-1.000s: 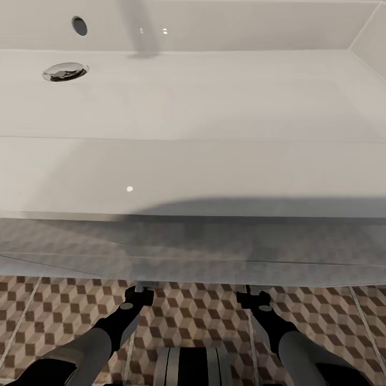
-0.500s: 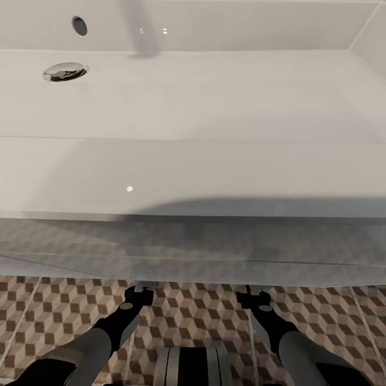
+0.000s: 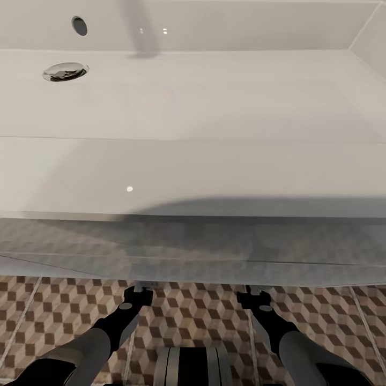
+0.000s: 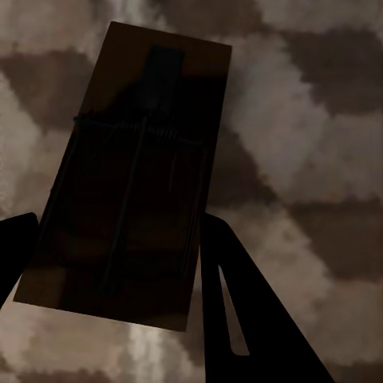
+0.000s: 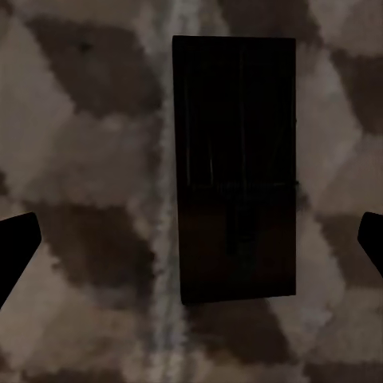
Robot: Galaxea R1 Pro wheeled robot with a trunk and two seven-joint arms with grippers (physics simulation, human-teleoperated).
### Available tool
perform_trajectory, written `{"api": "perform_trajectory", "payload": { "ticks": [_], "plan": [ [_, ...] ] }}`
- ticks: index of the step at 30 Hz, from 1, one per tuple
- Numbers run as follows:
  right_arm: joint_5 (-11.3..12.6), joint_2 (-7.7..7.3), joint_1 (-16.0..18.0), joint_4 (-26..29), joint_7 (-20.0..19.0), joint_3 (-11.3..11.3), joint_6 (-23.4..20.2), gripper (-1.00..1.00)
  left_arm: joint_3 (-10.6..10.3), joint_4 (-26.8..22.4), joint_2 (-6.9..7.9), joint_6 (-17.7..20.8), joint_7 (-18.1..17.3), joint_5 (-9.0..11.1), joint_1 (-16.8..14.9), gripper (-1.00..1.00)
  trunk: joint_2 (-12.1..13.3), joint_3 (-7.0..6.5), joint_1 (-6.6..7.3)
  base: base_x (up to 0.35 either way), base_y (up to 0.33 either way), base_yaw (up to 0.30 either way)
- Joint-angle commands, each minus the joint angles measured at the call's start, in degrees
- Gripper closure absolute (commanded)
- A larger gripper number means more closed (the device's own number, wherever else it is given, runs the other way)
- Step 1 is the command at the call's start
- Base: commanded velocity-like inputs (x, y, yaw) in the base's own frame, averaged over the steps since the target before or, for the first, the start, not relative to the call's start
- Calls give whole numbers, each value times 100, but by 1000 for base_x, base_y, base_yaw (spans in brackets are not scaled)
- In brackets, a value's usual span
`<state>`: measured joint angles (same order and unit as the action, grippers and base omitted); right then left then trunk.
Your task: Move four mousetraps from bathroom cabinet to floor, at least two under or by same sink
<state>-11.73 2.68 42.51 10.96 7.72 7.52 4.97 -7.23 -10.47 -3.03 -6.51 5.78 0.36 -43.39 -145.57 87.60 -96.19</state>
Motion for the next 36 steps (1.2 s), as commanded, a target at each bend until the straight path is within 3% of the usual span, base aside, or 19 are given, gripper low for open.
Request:
{"api": "perform_trajectory", "payload": {
  "ticks": [1, 15, 16, 36],
  "plan": [
    [-58, 4, 3, -6, 11, 48, 20, -100, -33, 9, 2, -18, 38, -3, -3, 100, -1, 3, 1, 0, 0, 0],
    [-58, -3, 3, -6, 10, 48, 21, -100, -33, 9, 4, -22, 37, -9, -3, 100, -1, 3, 1, 0, 0, 0],
    [-58, -3, 3, -6, 10, 48, 21, -100, -33, 9, 4, -23, 37, -9, -3, -100, -1, 3, 1, 0, 0, 0],
    [-58, -5, 3, -6, 10, 48, 21, -100, -33, 4, 4, -30, 37, -30, -3, -100, -1, 3, 1, 0, 0, 0]
  ]
}}
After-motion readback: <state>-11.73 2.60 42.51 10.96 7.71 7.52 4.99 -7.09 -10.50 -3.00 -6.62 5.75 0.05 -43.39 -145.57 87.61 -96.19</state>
